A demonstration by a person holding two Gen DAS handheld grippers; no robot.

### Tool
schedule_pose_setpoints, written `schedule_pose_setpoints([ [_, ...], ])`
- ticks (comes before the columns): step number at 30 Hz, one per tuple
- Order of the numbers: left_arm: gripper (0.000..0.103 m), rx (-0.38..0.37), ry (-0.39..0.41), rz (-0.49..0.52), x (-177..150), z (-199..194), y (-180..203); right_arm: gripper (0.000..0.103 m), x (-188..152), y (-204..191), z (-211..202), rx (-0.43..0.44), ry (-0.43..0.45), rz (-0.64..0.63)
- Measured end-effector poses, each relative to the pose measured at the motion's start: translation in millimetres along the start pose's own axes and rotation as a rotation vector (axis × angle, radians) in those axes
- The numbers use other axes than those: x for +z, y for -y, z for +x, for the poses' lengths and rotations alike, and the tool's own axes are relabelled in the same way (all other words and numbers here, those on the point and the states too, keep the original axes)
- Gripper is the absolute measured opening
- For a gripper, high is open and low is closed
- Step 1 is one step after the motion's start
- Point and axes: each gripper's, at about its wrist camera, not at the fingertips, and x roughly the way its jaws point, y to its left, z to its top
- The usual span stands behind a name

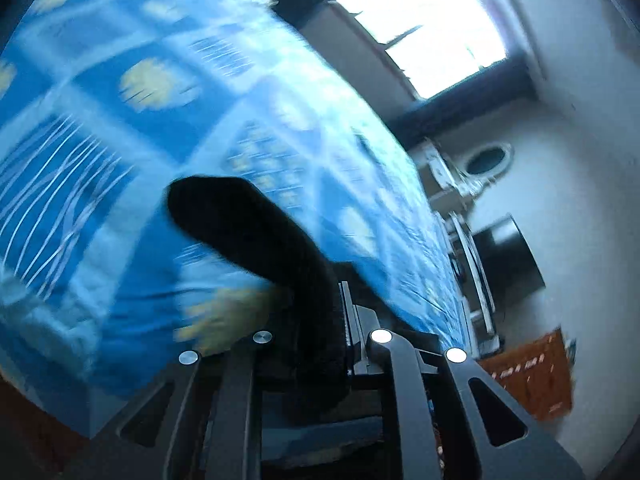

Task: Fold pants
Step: 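Grasp the folded trouser edge with the left tool and lift it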

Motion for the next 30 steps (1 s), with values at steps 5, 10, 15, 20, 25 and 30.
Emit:
schedule_pose_setpoints([
  [5, 0.015, -0.029, -0.019, 0.185, -4, 23, 94, 0.074, 10, 6, -22, 0.014, 0.061, 0.022],
  [10, 0.015, -0.056, -0.088, 0.326, -29, 71, 163, 0.074, 20, 18, -51, 0.031, 0.141, 0.061],
  [15, 0.015, -0.083, -0.196, 0.355, -63, 140, 201, 0.074, 29, 43, -86, 0.041, 0.247, 0.121],
  [20, 0.016, -0.035, -0.271, 0.426, -105, 206, 222, 0.074, 33, 70, -111, 0.038, 0.321, 0.192],
  [25, 0.016, 0.031, -0.355, 0.461, -153, 265, 224, 0.074, 29, 94, -126, 0.013, 0.379, 0.257],
  [30, 0.025, 0.077, -0.376, 0.473, -185, 293, 213, 0.075, 27, 109, -127, 0.008, 0.398, 0.307],
])
